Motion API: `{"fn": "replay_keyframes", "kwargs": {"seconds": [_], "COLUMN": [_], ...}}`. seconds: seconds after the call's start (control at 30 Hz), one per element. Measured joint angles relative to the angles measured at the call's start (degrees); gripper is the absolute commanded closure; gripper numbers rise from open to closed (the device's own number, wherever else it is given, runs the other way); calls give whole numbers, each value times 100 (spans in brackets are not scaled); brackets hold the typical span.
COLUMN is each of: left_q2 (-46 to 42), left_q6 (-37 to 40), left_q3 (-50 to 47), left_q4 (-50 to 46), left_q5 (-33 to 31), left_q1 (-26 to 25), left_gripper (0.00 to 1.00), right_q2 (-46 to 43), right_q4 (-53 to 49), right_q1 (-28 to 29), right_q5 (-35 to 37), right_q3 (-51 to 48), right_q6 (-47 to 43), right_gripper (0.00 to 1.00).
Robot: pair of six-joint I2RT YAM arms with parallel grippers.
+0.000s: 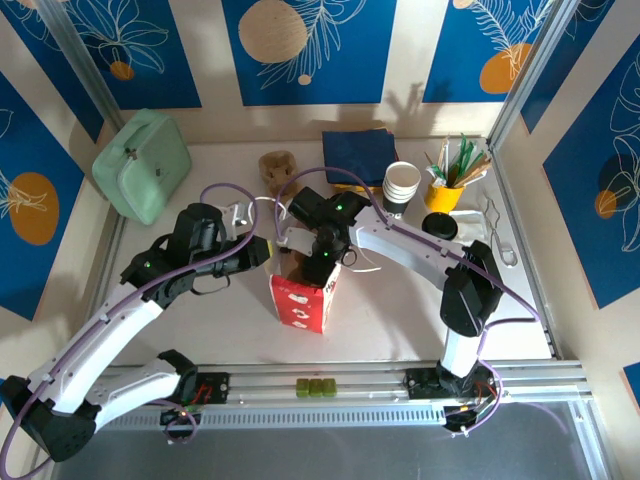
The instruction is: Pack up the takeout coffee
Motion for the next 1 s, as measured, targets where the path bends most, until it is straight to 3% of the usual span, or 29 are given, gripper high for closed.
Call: {"fn": "replay_keyframes", "kwargs": {"seconds": [0.63,1.0], "left_q2": [66,63], "left_q6": [2,-15], "left_q3": [2,2], "left_q4": [94,149], "left_q5": [2,4], "left_q1": [0,0], "left_gripper": [93,94], "right_q2": [129,229], "right_q4": [0,-22], "right_q1": [2,2], "right_q5": [2,26], "right_q3": [2,7], "right_q6": [-2,0], "right_gripper": [49,34]}}
